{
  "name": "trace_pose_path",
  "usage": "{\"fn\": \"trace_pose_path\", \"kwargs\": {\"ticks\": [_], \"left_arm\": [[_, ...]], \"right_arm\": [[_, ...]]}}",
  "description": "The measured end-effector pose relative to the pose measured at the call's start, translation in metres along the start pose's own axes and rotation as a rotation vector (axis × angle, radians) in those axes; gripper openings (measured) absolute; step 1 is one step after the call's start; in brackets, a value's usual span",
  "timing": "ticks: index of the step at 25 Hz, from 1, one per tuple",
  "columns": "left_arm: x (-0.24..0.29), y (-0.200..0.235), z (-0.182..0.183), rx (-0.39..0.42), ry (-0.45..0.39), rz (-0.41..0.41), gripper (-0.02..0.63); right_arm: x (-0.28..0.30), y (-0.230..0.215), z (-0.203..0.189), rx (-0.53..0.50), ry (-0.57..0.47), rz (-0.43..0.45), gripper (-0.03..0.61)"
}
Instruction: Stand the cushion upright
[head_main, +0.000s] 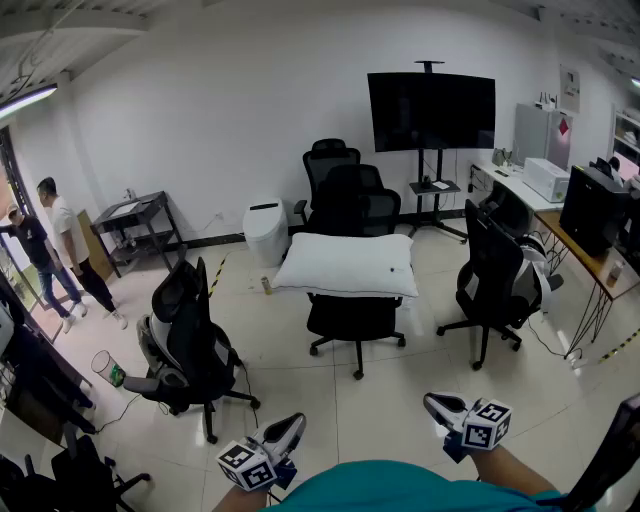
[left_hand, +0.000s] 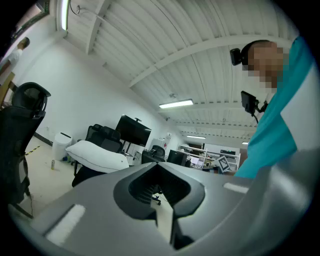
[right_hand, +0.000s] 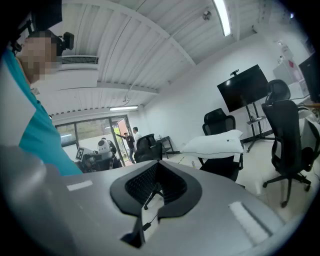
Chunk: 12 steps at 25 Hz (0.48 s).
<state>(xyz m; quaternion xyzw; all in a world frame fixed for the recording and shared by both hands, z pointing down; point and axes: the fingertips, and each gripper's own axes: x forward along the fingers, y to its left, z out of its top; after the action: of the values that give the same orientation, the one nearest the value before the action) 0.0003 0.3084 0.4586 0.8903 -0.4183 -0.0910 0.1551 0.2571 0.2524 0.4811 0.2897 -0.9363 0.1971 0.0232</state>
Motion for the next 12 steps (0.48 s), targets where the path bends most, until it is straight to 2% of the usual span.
{"fn": "trace_pose_path", "kwargs": {"ticks": [12], "left_arm": [[0.065, -0.033, -0.009, 0.008, -0.016, 0.024, 0.012]], "right_arm": [[-0.045, -0.052, 0.019, -0.019, 0.012, 0.032, 0.003]]}}
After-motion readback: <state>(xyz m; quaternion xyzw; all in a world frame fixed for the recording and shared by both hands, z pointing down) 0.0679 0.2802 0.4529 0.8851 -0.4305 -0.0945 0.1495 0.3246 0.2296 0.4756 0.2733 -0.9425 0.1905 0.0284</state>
